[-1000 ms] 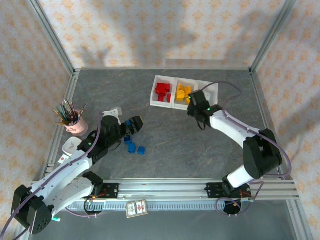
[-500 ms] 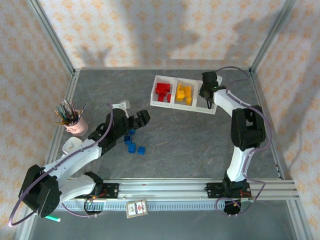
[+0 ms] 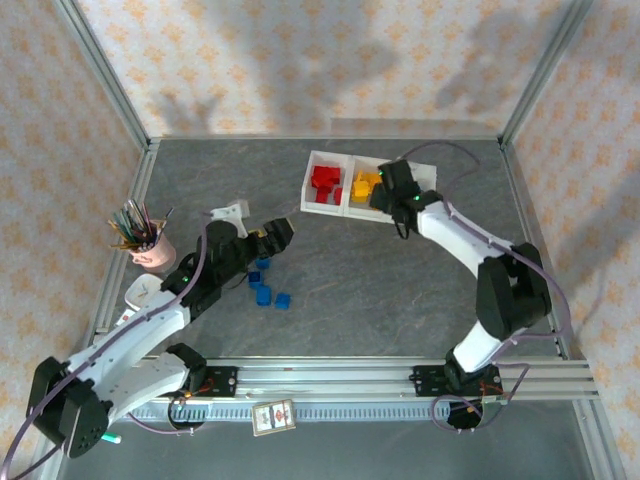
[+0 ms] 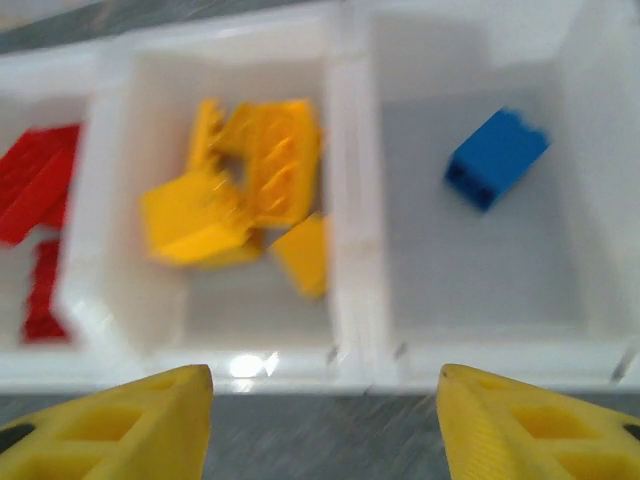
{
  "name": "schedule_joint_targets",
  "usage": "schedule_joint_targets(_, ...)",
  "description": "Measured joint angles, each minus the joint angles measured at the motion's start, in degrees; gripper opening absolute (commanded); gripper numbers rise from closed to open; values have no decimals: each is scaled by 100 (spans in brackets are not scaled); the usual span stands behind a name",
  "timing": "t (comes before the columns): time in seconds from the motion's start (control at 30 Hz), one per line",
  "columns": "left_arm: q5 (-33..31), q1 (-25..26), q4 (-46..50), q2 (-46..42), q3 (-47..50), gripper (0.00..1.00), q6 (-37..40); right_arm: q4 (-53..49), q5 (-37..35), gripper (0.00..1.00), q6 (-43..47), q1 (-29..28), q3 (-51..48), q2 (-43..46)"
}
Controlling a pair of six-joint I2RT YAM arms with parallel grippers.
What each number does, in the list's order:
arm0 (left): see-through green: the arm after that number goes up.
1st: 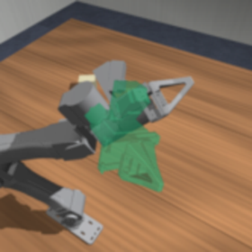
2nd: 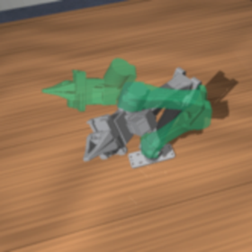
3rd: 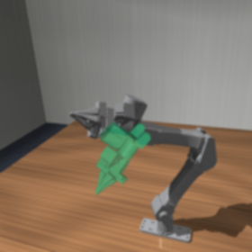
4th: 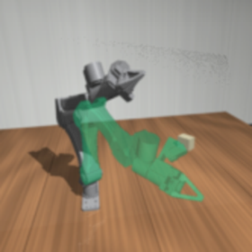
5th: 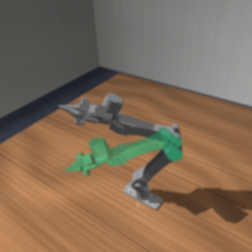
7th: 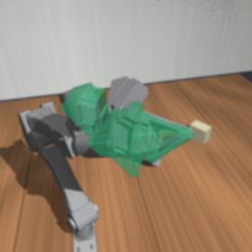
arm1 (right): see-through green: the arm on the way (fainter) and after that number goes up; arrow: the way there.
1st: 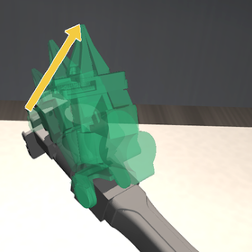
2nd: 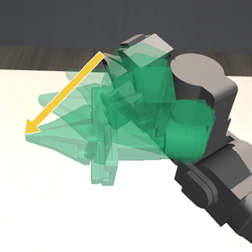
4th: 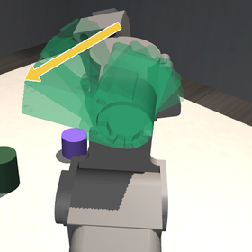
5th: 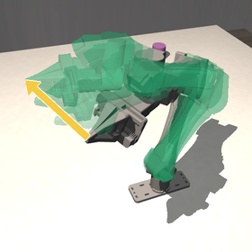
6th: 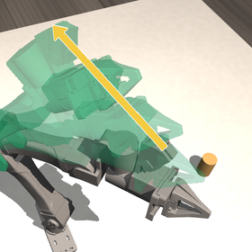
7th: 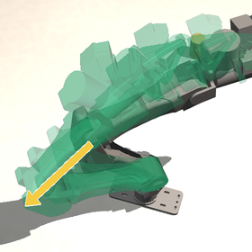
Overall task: Sort the legos into containers by color
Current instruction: Pick up the lego from the bottom-center of the table.
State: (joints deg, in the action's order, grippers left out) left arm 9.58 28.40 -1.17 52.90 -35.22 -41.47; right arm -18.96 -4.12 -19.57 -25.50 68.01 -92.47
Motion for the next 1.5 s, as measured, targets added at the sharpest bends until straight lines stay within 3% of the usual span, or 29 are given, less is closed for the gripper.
schedule_joint_targets(0.37, -660, 0, 1596, -1692, 472, 99, -116, -107, 140, 70, -750, -2455, -584, 208)
schedule_joint_targets(0.67, -1137, -2, 2590, -2494, 507, 99, -511, -20, 310, 75, -1233, -4011, -114, -966)
schedule_joint_targets(1.13, -1335, -2, 2887, -2643, 507, 99, -667, -98, 280, 69, -1451, -4411, 463, -2002)
schedule_joint_targets(1.5, -1333, -2, 2883, -2535, 507, 99, -667, -459, -146, 41, -1482, -4422, 756, -2238)
